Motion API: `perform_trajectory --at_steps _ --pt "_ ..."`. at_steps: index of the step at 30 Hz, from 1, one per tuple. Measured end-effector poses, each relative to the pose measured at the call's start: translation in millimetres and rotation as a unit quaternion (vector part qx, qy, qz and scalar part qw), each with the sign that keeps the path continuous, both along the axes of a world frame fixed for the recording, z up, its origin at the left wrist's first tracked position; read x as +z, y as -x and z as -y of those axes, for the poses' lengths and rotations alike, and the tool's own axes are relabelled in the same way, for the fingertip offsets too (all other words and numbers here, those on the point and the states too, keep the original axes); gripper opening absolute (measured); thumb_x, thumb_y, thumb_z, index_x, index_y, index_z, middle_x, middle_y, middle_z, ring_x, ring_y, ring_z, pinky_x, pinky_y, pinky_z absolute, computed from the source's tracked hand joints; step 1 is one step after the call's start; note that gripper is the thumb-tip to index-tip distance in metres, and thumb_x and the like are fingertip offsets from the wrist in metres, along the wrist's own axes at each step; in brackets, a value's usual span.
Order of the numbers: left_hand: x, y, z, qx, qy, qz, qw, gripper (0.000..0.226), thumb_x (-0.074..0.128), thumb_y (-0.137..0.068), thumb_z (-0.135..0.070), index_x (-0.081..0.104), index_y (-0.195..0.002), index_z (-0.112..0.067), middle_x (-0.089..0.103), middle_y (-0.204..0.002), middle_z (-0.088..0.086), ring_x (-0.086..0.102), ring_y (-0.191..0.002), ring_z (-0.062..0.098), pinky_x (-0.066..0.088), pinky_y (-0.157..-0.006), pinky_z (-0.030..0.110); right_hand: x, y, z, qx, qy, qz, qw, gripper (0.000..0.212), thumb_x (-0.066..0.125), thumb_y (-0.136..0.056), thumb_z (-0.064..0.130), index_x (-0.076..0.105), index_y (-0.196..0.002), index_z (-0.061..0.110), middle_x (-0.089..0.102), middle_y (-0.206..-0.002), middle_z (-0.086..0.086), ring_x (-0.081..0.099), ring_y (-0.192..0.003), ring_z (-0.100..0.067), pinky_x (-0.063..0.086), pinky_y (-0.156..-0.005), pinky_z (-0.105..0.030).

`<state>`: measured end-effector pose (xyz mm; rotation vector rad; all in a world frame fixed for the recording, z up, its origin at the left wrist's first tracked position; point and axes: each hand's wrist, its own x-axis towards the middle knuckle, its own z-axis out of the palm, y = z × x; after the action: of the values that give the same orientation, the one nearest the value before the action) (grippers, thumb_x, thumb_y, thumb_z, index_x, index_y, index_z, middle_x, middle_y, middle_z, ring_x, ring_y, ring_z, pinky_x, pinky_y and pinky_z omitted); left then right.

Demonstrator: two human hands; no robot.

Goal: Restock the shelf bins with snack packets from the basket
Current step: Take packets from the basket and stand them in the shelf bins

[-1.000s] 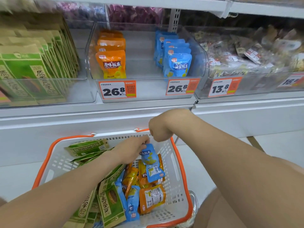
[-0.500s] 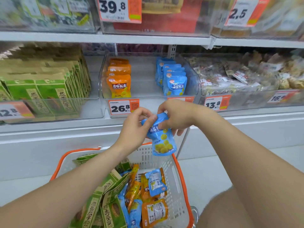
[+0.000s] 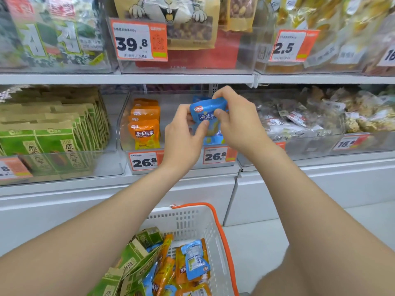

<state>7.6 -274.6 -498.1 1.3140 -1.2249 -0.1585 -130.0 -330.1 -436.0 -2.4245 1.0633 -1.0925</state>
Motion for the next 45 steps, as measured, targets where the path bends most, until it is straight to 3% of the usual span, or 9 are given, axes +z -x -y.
perform_trajectory --at_steps 8,12,16,25,31,37,41,43,45 --pt "-13.5 -3.2 54.4 0.048 -0.148 0.089 0.984 0.03 0.08 -0.083 -0.037 0.063 -0.107 -0.032 0.074 -0.093 -0.013 0.071 -0.096 0.019 0.061 -0.081 0.045 -22.9 11.5 47.9 -0.072 -0.029 -0.135 0.988 0.031 0.056 -0.102 0.015 0.056 -0.132 0.022 0.067 -0.109 -0.009 0.055 -0.11 -0.035 0.043 -0.095 -0.043" --pt "-21.9 -2.4 71.2 0.059 -0.265 0.149 0.951 0.034 0.079 -0.078 -0.054 0.07 -0.1 -0.029 0.073 -0.088 -0.003 0.069 -0.092 0.027 0.057 -0.074 0.041 -30.5 8.0 56.1 -0.145 0.025 -0.316 0.937 0.037 0.061 -0.096 0.024 0.056 -0.133 0.029 0.065 -0.116 -0.004 0.041 -0.119 -0.035 0.025 -0.088 -0.043" --pt "-14.5 -1.8 85.6 0.05 -0.314 0.151 0.936 0.036 0.085 -0.077 -0.051 0.075 -0.099 -0.024 0.073 -0.097 0.002 0.069 -0.091 0.028 0.046 -0.067 0.033 -30.9 2.6 60.7 -0.188 0.081 -0.402 0.893 0.032 0.069 -0.089 0.026 0.067 -0.12 0.024 0.057 -0.121 -0.006 0.038 -0.12 -0.037 0.03 -0.094 -0.046" --pt "-6.7 5.2 89.5 0.051 -0.32 0.107 0.94 0.033 0.092 -0.078 -0.038 0.077 -0.093 -0.014 0.074 -0.097 0.005 0.07 -0.088 0.025 0.053 -0.068 0.033 -25.2 -2.3 75.8 -0.177 0.118 -0.398 0.893 0.034 0.07 -0.082 0.015 0.069 -0.113 0.027 0.056 -0.091 0.0 0.04 -0.116 -0.033 0.029 -0.092 -0.046" --pt "-7.0 9.8 81.7 0.058 -0.3 0.124 0.944 0.034 0.092 -0.077 -0.038 0.074 -0.09 -0.012 0.068 -0.093 0.003 0.062 -0.091 0.027 0.04 -0.067 0.031 -25.5 3.3 77.0 -0.173 0.089 -0.379 0.905 0.033 0.07 -0.083 0.019 0.07 -0.114 0.028 0.066 -0.099 -0.002 0.041 -0.112 -0.032 0.027 -0.09 -0.045" --pt "-2.4 4.8 80.4 0.066 -0.336 0.073 0.937 0.081 0.098 -0.068 -0.041 0.048 -0.123 -0.011 0.063 -0.123 0.007 0.062 -0.113 0.03 0.051 -0.084 0.038 -25.4 5.9 66.3 -0.157 0.067 -0.35 0.921 0.044 0.07 -0.082 0.012 0.069 -0.122 0.028 0.063 -0.114 -0.004 0.045 -0.117 -0.033 0.033 -0.096 -0.045" --pt "3.9 0.3 88.2 0.02 -0.399 0.003 0.917 0.097 0.098 -0.066 -0.046 0.038 -0.134 -0.012 0.057 -0.12 0.0 0.059 -0.108 0.022 0.048 -0.08 0.033 -28.1 4.9 64.1 -0.16 0.073 -0.333 0.926 0.051 0.073 -0.083 0.01 0.063 -0.131 0.025 0.06 -0.121 -0.007 0.048 -0.118 -0.034 0.036 -0.095 -0.044" --pt "8.9 -1.3 91.2 -0.042 -0.41 -0.01 0.911 0.093 0.096 -0.063 -0.051 0.046 -0.134 -0.02 0.058 -0.11 -0.011 0.062 -0.102 0.011 0.045 -0.071 0.021 -29.6 4.6 64.5 -0.161 0.082 -0.338 0.923 0.05 0.073 -0.083 0.011 0.063 -0.131 0.023 0.06 -0.119 -0.006 0.047 -0.117 -0.033 0.034 -0.09 -0.042" --pt "8.4 -2.2 99.8 -0.095 -0.408 -0.058 0.906 0.064 0.092 -0.077 -0.03 0.056 -0.128 -0.018 0.064 -0.098 -0.015 0.065 -0.088 0.0 0.045 -0.066 0.013 -30.2 4.2 64.9 -0.168 0.091 -0.353 0.916 0.046 0.074 -0.082 0.013 0.063 -0.127 0.021 0.06 -0.119 -0.006 0.046 -0.117 -0.033 0.031 -0.087 -0.041"
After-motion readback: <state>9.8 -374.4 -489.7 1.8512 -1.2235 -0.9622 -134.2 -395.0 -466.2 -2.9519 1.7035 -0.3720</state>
